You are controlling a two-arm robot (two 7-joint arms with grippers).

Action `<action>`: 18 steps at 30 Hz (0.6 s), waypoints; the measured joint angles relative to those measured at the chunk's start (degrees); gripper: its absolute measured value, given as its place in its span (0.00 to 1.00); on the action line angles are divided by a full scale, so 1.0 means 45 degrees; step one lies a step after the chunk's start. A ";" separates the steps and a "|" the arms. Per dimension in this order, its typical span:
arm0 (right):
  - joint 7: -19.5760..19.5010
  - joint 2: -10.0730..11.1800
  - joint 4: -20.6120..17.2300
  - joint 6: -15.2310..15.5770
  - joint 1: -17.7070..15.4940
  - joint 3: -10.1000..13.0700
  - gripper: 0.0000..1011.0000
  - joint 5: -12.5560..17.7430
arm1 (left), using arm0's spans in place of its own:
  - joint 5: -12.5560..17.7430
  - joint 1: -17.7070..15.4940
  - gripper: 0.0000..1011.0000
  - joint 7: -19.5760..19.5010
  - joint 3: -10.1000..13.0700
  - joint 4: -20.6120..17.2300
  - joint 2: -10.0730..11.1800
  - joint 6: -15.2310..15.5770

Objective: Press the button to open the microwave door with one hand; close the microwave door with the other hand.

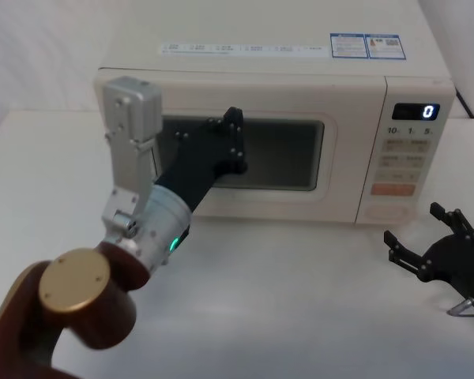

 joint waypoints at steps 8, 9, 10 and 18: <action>-0.0001 0.0000 0.0000 0.0000 0.0001 -0.0001 0.99 0.0000 | -0.0104 0.1173 0.23 0.0156 -0.0293 -0.0916 0.0461 -0.0350; -0.0001 0.0000 -0.0001 0.0000 0.0000 0.0000 0.99 0.0000 | -0.0091 0.1465 0.27 0.0173 -0.0385 -0.1069 0.0588 -0.0470; -0.0001 0.0000 -0.0001 0.0000 0.0000 -0.0001 0.99 0.0000 | -0.0073 0.1611 0.27 0.0191 -0.0431 -0.1138 0.0645 -0.0540; -0.0001 0.0000 0.0000 0.0000 0.0000 -0.0001 0.99 0.0000 | 0.0029 0.3005 0.53 0.0420 -0.1066 -0.1560 0.0982 -0.1160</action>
